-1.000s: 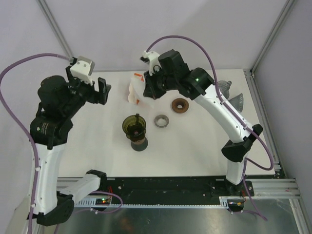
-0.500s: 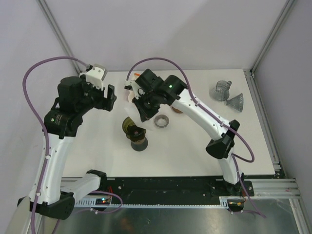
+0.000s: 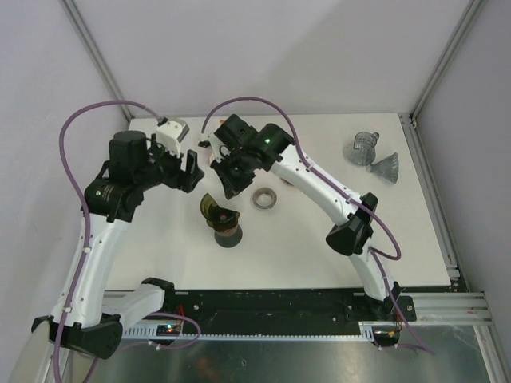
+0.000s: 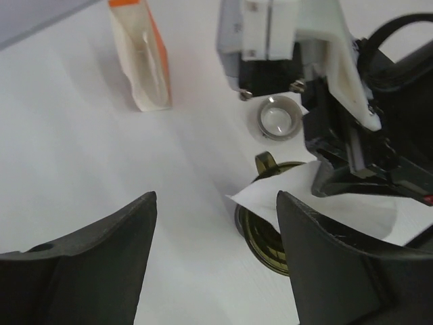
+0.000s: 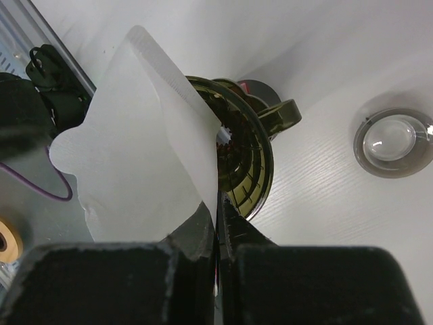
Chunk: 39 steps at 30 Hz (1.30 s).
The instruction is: Place the coffee filter in the dripper
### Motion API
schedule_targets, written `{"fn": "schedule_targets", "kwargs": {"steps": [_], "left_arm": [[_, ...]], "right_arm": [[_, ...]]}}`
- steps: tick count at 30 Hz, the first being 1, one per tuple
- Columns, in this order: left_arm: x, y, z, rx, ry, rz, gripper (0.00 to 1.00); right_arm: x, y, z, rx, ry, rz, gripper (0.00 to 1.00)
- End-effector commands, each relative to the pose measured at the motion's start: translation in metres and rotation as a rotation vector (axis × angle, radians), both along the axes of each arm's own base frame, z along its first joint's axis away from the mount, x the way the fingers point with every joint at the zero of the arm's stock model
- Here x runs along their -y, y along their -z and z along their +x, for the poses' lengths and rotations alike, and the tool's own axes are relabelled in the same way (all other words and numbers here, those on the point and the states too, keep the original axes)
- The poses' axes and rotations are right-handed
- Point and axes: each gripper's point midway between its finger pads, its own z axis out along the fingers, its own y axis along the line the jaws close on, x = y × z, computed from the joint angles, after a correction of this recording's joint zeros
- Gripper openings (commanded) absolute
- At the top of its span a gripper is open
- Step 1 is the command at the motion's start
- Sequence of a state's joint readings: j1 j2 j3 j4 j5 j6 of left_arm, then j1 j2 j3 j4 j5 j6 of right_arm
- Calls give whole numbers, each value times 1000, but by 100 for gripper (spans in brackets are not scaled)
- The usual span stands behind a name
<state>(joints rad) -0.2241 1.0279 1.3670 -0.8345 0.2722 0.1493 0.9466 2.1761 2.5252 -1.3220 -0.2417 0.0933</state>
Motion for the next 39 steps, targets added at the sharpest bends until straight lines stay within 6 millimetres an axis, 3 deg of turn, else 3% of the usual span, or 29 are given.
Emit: {"fn": "schedule_targets", "kwargs": {"steps": [1, 5, 10, 14, 21, 28, 34, 39], "left_arm": [[19, 14, -8, -64, 92, -69, 76], [24, 26, -10, -90, 130, -69, 75], [25, 55, -8, -143, 153, -40, 70], [22, 66, -6, -158, 147, -17, 66], [13, 77, -5, -152, 130, 40, 64], [11, 76, -6, -140, 128, 50, 64], [10, 63, -5, -103, 126, 51, 68], [8, 52, -4, -70, 113, 51, 72]], "right_arm": [[-10, -6, 4, 13, -12, 43, 0], [-15, -5, 5, 10, -22, 58, 1], [-16, -7, 8, 31, -16, 68, 13], [-18, -11, 8, 42, -22, 84, 23], [-19, -35, 16, 101, -12, 164, 34], [-7, -58, 28, 188, 37, 201, 41], [-4, -81, 30, 252, 41, 258, 48], [4, -100, 31, 311, 53, 283, 48]]}}
